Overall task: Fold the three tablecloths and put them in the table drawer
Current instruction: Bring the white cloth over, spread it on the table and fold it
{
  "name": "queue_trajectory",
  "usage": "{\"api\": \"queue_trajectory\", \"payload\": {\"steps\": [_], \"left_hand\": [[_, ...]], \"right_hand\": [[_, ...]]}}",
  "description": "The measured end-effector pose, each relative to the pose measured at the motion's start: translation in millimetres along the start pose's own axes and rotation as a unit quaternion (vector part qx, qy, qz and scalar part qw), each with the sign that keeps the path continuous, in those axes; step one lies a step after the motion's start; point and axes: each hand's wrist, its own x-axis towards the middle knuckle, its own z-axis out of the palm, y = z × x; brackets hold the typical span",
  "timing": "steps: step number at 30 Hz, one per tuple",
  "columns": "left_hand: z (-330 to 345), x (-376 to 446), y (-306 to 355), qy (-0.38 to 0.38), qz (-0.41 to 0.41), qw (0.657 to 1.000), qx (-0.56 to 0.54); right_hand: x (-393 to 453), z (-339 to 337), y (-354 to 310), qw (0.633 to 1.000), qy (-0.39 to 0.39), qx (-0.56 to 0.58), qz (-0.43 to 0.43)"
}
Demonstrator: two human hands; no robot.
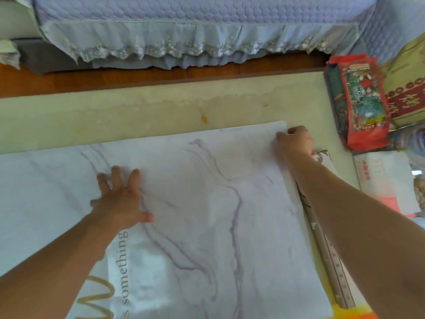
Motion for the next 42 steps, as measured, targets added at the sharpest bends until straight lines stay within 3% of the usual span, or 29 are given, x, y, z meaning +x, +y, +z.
{"api": "queue_trajectory", "payload": {"steps": [13,18,28,42], "left_hand": [[3.0,-7.6,-0.6,0.012,-0.005,1.0,-0.015],[5.8,-20.3,8.8,0.045,0.007,0.999,-0.028],[11.9,-22.0,16.0,0.009,-0.017,1.0,-0.021],[18.6,-19.3,12.2,0.028,-0.011,0.999,-0.037]], "right_hand": [[14.1,-7.6,10.1,0.993,-0.042,0.104,0.04],[17.4,-9.3,6.3,0.994,-0.049,0.093,0.039],[14.7,-7.5,0.4,0.997,-0.044,0.054,0.036],[4.0,1.7,15.2,0.997,0.032,0.056,-0.033]]}}
